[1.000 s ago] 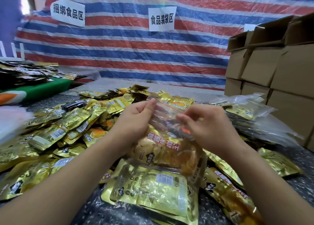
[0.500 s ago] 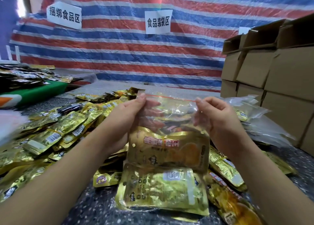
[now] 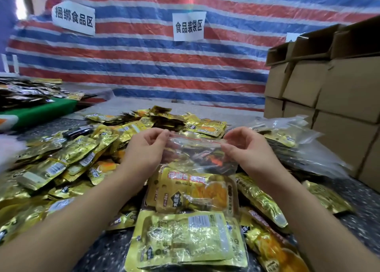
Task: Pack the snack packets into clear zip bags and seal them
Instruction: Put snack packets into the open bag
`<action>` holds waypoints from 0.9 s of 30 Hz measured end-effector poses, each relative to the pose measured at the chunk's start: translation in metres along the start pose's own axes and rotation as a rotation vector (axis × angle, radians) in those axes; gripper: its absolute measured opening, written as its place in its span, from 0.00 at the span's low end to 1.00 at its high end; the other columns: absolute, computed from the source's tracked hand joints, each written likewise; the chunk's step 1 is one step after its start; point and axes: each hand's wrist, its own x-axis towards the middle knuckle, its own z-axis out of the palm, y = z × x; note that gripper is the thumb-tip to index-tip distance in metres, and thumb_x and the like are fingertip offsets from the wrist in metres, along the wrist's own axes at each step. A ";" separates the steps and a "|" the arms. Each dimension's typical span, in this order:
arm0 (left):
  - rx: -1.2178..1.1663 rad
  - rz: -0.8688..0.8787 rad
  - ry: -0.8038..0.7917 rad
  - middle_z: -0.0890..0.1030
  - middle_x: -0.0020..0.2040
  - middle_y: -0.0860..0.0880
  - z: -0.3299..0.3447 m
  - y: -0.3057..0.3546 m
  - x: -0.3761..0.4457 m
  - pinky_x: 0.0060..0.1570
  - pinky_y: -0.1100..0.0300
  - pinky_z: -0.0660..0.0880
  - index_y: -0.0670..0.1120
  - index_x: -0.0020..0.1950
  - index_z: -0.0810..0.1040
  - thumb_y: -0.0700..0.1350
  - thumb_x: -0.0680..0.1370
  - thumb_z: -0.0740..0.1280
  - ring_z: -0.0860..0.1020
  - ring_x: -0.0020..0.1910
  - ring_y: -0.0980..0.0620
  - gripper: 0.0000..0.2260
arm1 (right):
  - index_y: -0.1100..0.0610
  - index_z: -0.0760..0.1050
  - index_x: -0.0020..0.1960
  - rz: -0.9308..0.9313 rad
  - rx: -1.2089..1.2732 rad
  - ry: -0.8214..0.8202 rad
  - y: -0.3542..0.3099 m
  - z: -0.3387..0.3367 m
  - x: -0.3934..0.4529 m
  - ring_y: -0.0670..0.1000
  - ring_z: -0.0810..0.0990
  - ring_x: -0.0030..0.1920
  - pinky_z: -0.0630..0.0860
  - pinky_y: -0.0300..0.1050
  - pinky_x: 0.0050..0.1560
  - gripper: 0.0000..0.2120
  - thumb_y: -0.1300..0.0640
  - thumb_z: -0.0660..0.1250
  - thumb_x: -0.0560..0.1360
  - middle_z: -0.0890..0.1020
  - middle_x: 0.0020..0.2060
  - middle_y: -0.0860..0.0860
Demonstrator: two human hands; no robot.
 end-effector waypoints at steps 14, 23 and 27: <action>0.010 0.104 -0.019 0.85 0.39 0.47 -0.005 -0.003 -0.005 0.35 0.63 0.78 0.49 0.42 0.82 0.48 0.81 0.64 0.84 0.38 0.48 0.11 | 0.51 0.75 0.65 -0.301 -0.606 -0.117 -0.039 0.031 0.006 0.41 0.76 0.54 0.70 0.30 0.51 0.17 0.46 0.66 0.79 0.78 0.54 0.42; 0.125 0.155 -0.008 0.83 0.36 0.50 -0.002 -0.003 -0.003 0.31 0.61 0.78 0.46 0.44 0.81 0.46 0.81 0.64 0.81 0.32 0.53 0.09 | 0.49 0.76 0.40 -0.227 -0.707 -0.368 -0.058 0.061 0.027 0.45 0.76 0.34 0.69 0.39 0.32 0.10 0.49 0.65 0.80 0.79 0.34 0.46; 0.183 0.161 0.002 0.83 0.38 0.51 -0.003 -0.002 -0.003 0.34 0.54 0.80 0.46 0.45 0.80 0.47 0.81 0.64 0.82 0.33 0.53 0.08 | 0.51 0.80 0.47 -0.218 -0.641 -0.366 -0.059 0.062 0.033 0.47 0.81 0.39 0.79 0.43 0.39 0.06 0.51 0.66 0.80 0.82 0.38 0.46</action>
